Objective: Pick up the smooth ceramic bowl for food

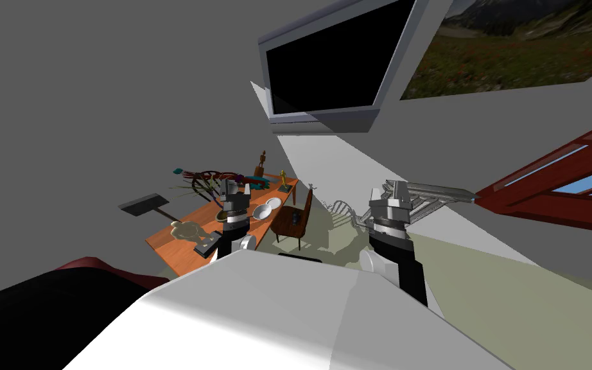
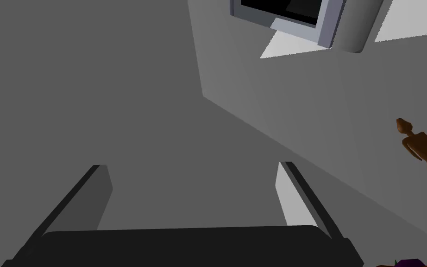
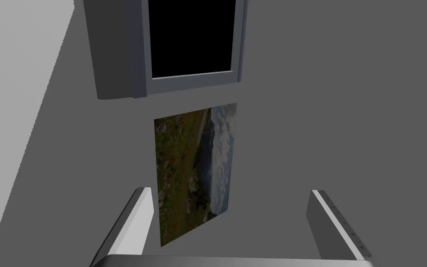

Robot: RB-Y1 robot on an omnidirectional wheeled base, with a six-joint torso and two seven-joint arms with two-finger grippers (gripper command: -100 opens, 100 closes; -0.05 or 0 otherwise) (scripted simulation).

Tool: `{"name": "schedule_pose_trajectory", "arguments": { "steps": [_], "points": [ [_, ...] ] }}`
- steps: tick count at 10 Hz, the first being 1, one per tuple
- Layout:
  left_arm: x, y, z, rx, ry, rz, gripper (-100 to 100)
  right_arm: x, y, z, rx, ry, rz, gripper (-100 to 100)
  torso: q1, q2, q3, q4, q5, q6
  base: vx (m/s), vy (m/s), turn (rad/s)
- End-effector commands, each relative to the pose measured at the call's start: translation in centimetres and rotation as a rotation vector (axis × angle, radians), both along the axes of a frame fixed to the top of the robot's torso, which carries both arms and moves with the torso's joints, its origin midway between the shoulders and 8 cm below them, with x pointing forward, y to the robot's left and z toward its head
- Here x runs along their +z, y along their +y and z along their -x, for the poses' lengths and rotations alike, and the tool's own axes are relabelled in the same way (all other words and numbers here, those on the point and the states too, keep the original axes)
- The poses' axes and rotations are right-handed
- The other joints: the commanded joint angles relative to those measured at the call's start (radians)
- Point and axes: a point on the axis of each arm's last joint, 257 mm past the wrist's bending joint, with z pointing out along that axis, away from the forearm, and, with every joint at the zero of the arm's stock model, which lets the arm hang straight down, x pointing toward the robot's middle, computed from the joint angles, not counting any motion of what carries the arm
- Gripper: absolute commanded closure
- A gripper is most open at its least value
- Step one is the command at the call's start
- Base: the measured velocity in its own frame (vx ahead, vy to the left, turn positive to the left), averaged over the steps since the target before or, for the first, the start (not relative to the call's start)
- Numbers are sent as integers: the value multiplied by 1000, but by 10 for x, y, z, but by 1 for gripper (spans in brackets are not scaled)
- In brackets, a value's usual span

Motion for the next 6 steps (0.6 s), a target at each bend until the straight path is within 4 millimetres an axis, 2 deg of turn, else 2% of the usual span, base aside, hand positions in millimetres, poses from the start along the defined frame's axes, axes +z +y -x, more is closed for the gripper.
{"name": "schedule_pose_trajectory", "arguments": {
  "steps": [1, 3, 6],
  "points": [
    [-3, -2, -4, -16, 21, -29, -100, 0, 0, 0, 0, 0, 0, 0, 0, 0, 0, 0, 0, 0, -13, -19, -20],
    [-10, -4, -13, -36, 66, -69, -100, 0, 0, 0, 0, 0, 0, 0, -2, 2, 1, 0, 0, 0, -32, -49, -34],
    [-30, 0, -32, -53, 165, -110, -100, 0, 0, 0, 0, 0, 0, 0, -5, 3, 2, 1, -1, 0, -47, -81, -49]
  ]
}}
